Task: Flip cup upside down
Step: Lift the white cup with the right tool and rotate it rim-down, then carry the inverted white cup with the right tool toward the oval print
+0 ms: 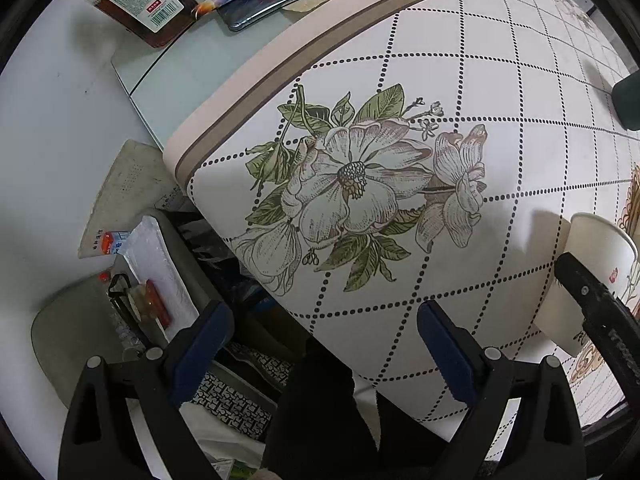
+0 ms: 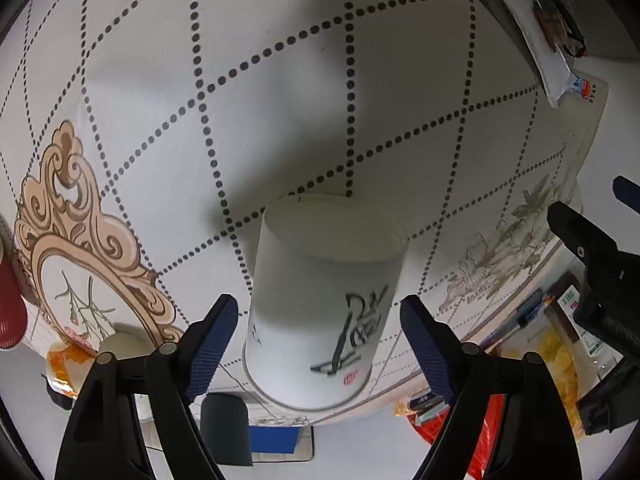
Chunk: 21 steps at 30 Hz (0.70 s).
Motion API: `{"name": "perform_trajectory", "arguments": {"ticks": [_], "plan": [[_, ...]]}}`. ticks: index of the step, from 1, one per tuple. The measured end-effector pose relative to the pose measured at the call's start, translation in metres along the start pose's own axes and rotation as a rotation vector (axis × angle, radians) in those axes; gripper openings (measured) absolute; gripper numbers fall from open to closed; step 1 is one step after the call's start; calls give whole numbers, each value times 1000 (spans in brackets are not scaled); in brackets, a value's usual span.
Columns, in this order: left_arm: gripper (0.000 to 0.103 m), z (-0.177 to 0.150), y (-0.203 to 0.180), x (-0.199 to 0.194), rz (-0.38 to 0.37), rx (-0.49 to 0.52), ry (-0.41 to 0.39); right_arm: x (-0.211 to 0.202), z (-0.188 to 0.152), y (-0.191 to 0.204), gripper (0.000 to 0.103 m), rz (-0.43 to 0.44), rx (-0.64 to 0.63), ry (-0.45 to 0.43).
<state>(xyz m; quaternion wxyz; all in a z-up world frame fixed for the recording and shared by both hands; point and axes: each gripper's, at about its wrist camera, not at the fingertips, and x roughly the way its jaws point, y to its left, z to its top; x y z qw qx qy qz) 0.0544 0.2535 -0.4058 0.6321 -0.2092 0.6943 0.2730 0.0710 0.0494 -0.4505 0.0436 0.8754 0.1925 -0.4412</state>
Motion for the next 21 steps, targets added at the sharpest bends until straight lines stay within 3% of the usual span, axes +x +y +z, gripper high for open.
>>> {"name": "perform_trajectory", "arguments": {"ticks": [4, 10, 15, 21], "plan": [[96, 1, -1, 0, 2, 2, 1, 3, 16, -5, 68, -5, 7, 14], [96, 2, -4, -3, 6, 19, -3, 4, 18, -15, 66, 22, 92, 2], [96, 4, -10, -9, 12, 49, -15, 4, 11, -33, 65, 100, 269, 18], [96, 9, -23, -24, 25, 100, -42, 2, -4, -58, 65, 240, 583, 47]]}}
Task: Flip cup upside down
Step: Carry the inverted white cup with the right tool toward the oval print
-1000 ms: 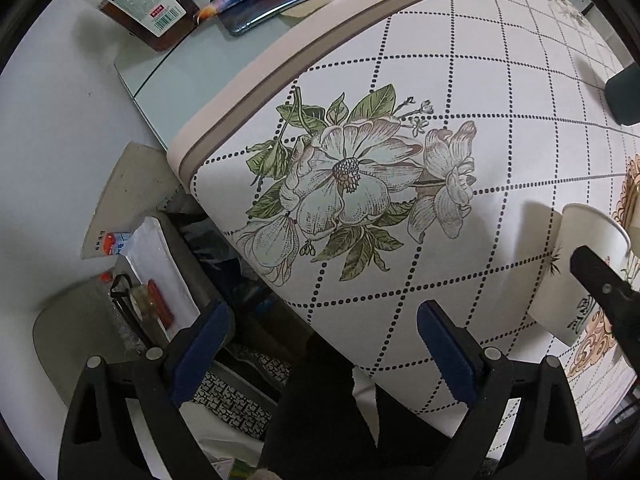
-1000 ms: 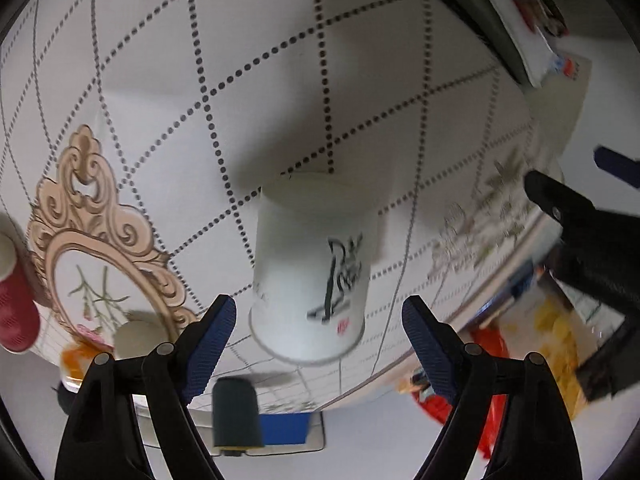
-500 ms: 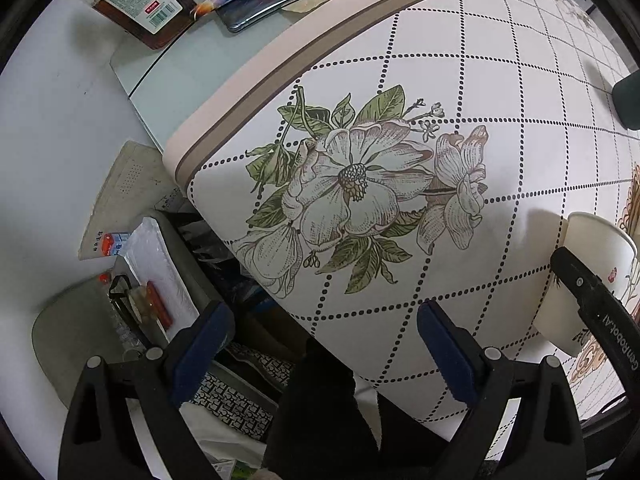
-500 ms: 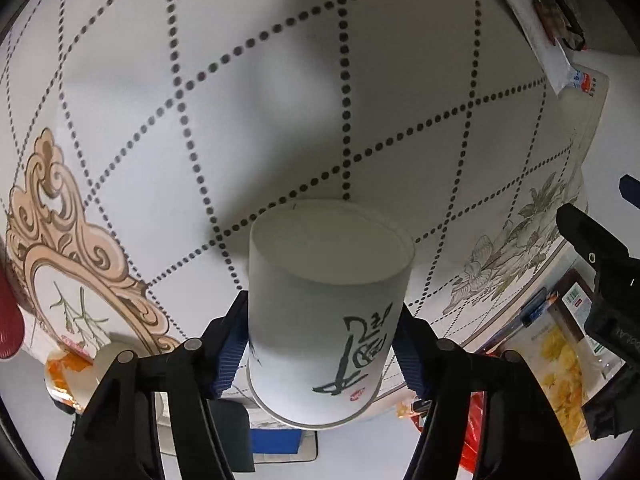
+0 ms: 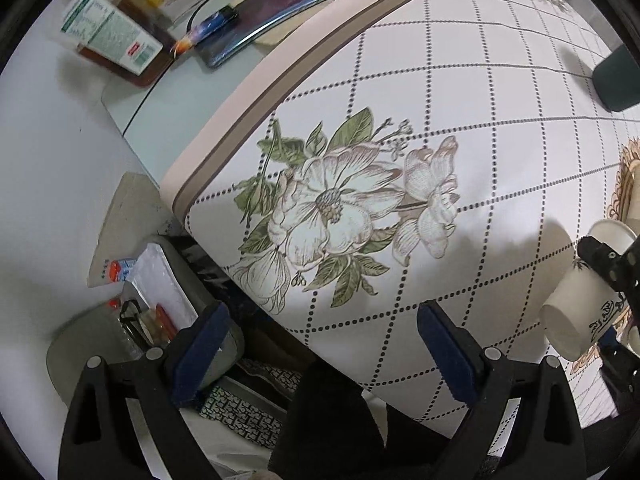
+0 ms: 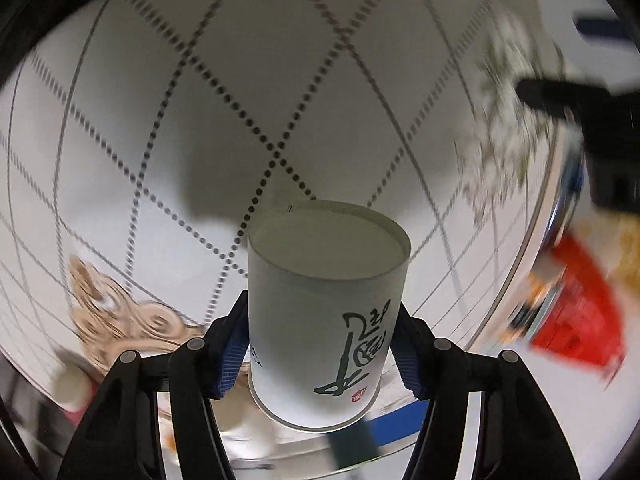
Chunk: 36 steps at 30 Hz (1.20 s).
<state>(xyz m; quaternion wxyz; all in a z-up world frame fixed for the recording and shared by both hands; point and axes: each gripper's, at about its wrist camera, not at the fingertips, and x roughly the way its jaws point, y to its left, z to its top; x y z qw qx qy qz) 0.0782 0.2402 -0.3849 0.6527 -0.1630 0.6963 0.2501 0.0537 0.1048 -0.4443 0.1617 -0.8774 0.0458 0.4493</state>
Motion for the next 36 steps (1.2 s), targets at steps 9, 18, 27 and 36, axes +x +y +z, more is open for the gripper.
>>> {"name": "perform_trajectory", "arguments": {"ticks": [9, 18, 27, 36], "plan": [[96, 6, -30, -21, 8, 92, -43, 3, -27, -17, 65, 286, 455, 69], [96, 3, -57, -29, -4, 162, -64, 26, -74, -1, 65, 620, 923, 200], [96, -1, -69, -29, -19, 193, -61, 41, -107, 30, 65, 874, 1281, 254], [96, -3, -80, -26, -25, 236, -55, 61, -128, 61, 66, 1083, 1545, 270]]}}
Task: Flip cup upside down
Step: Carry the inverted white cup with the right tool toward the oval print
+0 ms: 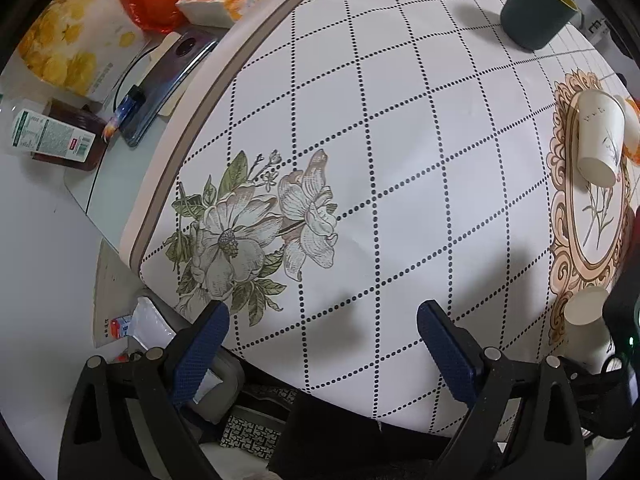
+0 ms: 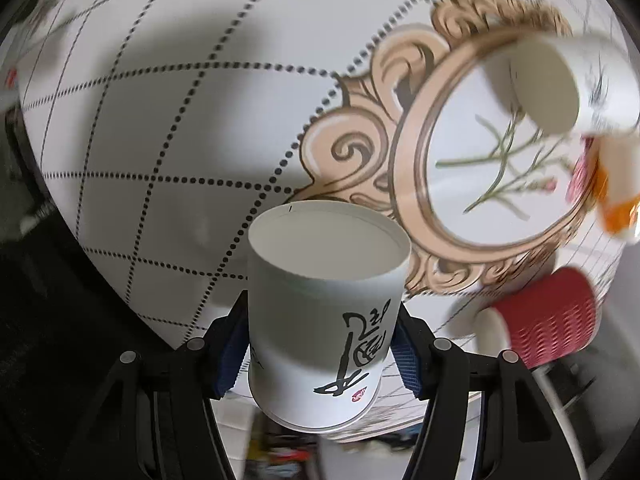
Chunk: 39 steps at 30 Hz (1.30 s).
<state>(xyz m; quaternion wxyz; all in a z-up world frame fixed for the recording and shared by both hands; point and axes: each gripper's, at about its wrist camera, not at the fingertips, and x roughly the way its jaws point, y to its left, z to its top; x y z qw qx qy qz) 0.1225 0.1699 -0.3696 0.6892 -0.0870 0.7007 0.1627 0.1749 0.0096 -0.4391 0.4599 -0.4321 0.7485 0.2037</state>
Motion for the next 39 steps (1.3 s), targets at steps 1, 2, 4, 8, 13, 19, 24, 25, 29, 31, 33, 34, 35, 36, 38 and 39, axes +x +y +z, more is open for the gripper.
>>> {"name": "perform_trajectory", "arguments": {"ticks": [1, 2, 4, 8, 13, 19, 24, 25, 29, 31, 33, 34, 35, 36, 38, 39], "plan": [[96, 0, -1, 0, 0, 4, 0, 3, 0, -6, 66, 22, 26, 5], [96, 0, -2, 0, -1, 8, -1, 5, -1, -9, 66, 35, 43, 9], [96, 1, -3, 0, 0, 15, -1, 9, -3, -13, 66, 44, 63, 11], [96, 2, -5, 0, 0, 27, -1, 12, -2, -13, 66, 53, 91, 12], [96, 0, -9, -1, 2, 38, -2, 20, 6, -29, 76, 104, 137, 34], [96, -3, -14, -6, 4, 47, -6, 7, 19, -41, 84, 132, 160, 6], [96, -5, -16, -10, 7, 60, -16, 0, 22, -55, 84, 125, 205, -19], [96, -6, -17, -11, 8, 63, -18, -1, 24, -57, 84, 122, 217, -25], [96, -9, -20, -12, 13, 77, -21, -7, 26, -62, 83, 126, 237, -59], [96, -10, -23, -13, 15, 85, -23, -9, 26, -63, 70, 129, 243, -76], [96, -13, -26, -14, 16, 94, -25, -10, 26, -66, 61, 130, 256, -87], [96, -14, -28, -14, 17, 100, -26, -11, 24, -66, 61, 131, 262, -99], [96, -15, -29, -15, 18, 104, -26, -13, 21, -65, 61, 129, 271, -111], [96, -16, -30, -16, 17, 110, -27, -15, 17, -66, 61, 130, 284, -133], [96, -17, -34, -17, 16, 119, -28, -21, 5, -68, 61, 136, 304, -179], [96, -17, -36, -17, 15, 123, -28, -24, 0, -72, 61, 148, 322, -214]]}}
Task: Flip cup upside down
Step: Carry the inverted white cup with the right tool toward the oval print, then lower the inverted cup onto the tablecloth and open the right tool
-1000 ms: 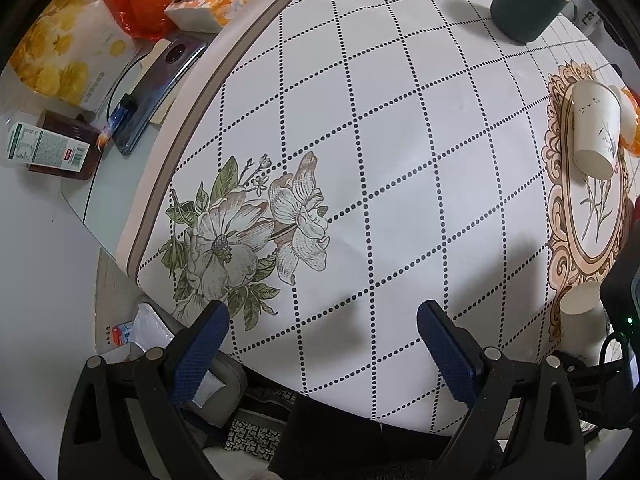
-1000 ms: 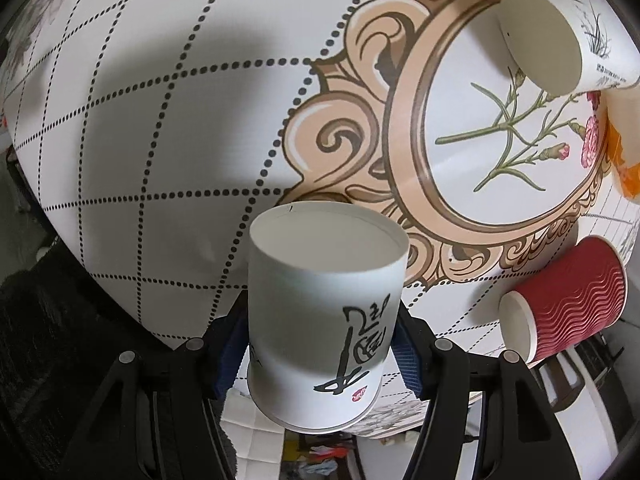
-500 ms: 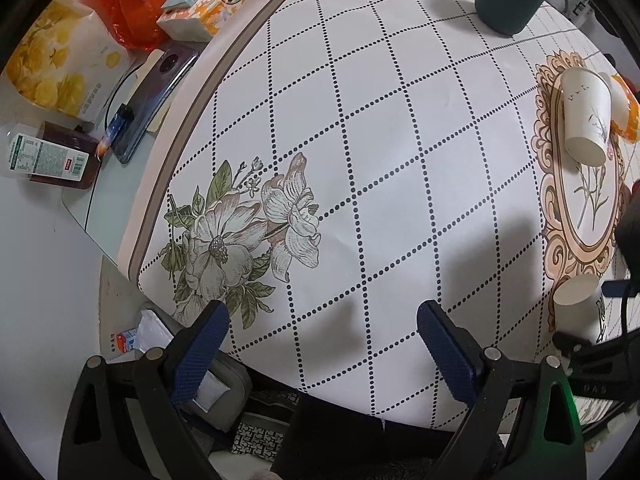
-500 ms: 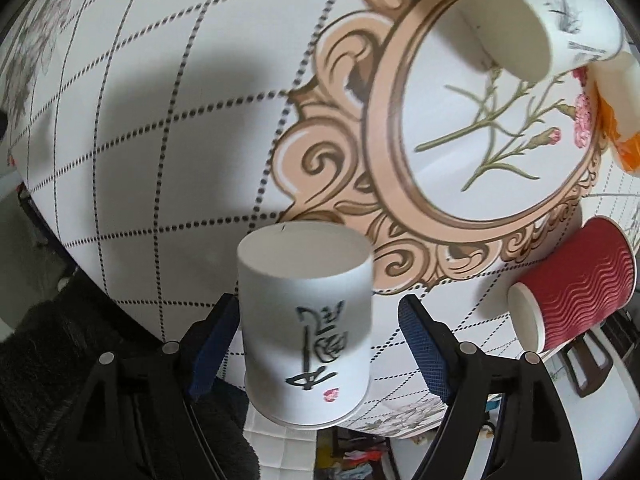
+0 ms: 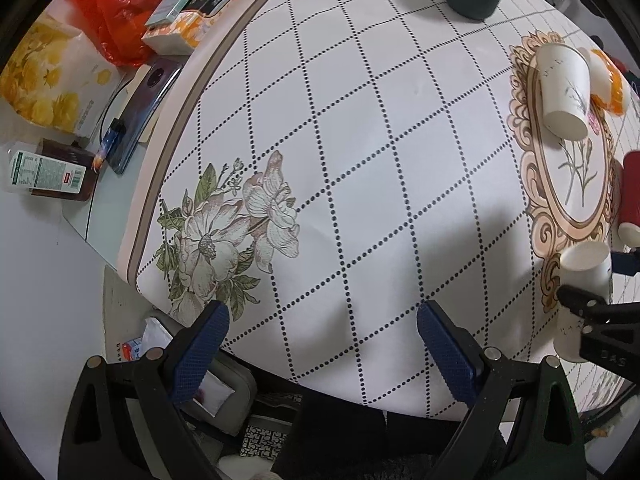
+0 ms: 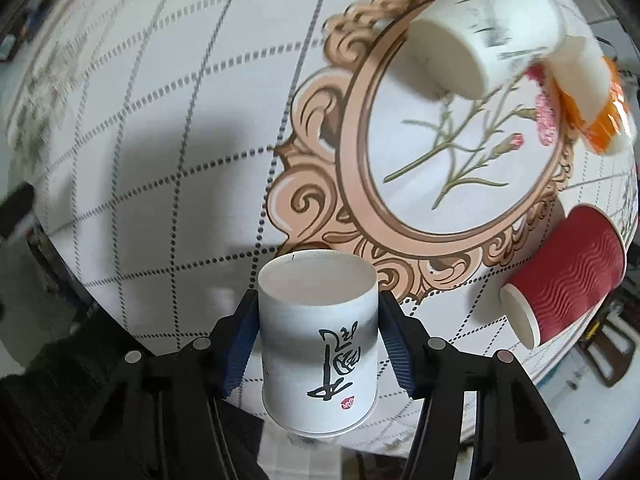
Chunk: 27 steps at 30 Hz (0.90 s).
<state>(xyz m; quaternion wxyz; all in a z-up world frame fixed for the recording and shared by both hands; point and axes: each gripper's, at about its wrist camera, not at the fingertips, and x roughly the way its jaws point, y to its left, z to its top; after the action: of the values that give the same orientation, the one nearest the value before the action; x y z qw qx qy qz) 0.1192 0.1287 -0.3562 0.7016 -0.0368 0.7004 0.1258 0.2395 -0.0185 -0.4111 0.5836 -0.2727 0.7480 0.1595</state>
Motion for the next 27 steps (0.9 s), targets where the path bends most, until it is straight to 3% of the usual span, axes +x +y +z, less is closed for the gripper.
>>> {"name": "perform_trajectory", "arguments": {"ticks": [5, 8, 14, 18, 27], "plan": [[96, 2, -7, 1, 2, 18, 4, -27, -24, -18, 61, 63, 108, -225], [96, 4, -10, 3, 9, 27, 8, -37, -41, -27, 61, 111, 203, -407], [96, 5, -15, 7, 13, 47, 20, -41, -69, -31, 61, 114, 336, -700], [96, 4, -21, 4, 16, 73, 11, -39, -80, -27, 61, 93, 364, -760], [96, -1, -39, -3, 9, 134, -11, -33, -104, -14, 61, 56, 323, -755]]}}
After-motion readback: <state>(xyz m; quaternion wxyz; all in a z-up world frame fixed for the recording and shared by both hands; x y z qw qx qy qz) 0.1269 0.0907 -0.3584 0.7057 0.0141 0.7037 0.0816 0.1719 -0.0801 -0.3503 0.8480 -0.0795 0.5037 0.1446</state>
